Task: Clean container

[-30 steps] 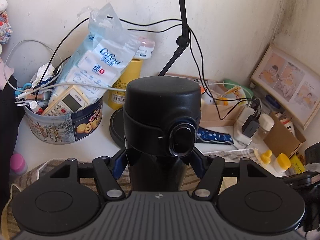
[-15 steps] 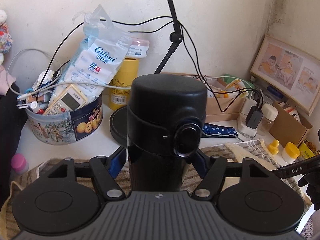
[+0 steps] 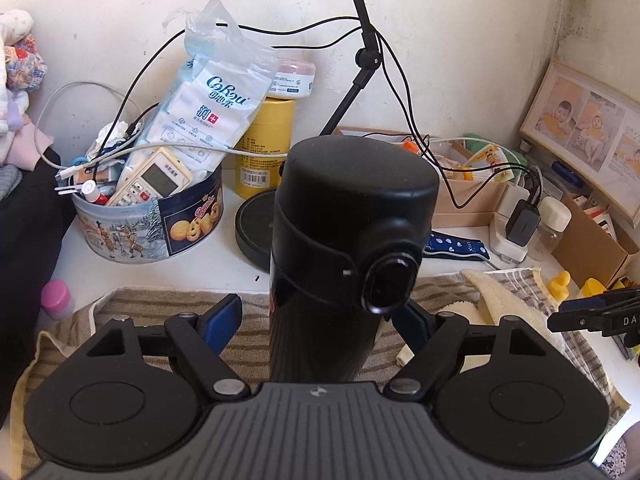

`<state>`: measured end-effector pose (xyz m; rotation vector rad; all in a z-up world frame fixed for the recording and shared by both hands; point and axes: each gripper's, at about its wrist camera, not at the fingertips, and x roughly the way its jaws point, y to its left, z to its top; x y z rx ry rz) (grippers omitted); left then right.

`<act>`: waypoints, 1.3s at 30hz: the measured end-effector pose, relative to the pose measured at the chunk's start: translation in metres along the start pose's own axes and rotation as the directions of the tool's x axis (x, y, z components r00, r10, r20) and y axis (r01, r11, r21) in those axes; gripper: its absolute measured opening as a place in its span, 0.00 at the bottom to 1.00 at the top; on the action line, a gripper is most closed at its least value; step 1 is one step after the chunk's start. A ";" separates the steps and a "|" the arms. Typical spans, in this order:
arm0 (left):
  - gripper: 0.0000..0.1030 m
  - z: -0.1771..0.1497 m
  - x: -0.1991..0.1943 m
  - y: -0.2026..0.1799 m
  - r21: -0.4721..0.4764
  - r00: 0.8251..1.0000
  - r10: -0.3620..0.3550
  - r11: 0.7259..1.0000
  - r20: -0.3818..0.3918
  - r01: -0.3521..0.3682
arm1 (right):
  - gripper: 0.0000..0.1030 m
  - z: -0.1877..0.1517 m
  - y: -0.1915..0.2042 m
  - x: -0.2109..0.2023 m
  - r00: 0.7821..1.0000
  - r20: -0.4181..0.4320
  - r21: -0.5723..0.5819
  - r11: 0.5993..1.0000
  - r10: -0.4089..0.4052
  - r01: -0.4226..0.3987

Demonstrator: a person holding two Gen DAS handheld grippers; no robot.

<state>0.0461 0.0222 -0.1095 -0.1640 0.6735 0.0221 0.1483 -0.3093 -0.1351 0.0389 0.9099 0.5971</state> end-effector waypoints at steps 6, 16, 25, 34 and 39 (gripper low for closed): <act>0.79 -0.009 -0.016 0.001 -0.025 0.999 0.025 0.999 -0.021 -0.025 | 0.64 0.003 0.020 0.007 0.998 -0.013 -0.130 0.990 0.058 -0.059; 0.79 -0.009 -0.054 -0.009 -0.054 0.994 -0.073 0.996 -0.082 0.069 | 0.61 -0.004 0.034 0.043 0.995 -0.101 -0.154 0.988 -0.010 -0.006; 0.79 0.017 -0.082 -0.030 0.057 0.986 -0.122 0.990 -0.112 0.129 | 0.88 0.008 0.057 -0.046 0.999 0.014 0.133 0.991 -0.033 0.031; 0.79 0.038 -0.112 -0.032 0.127 0.994 -0.094 0.987 -0.060 0.101 | 0.90 0.015 0.133 -0.104 0.977 0.039 0.136 0.970 -0.211 0.204; 0.79 0.039 -0.122 -0.028 0.130 0.993 -0.089 0.987 -0.079 0.099 | 0.90 0.012 0.167 -0.131 0.961 0.045 0.143 0.954 -0.273 0.265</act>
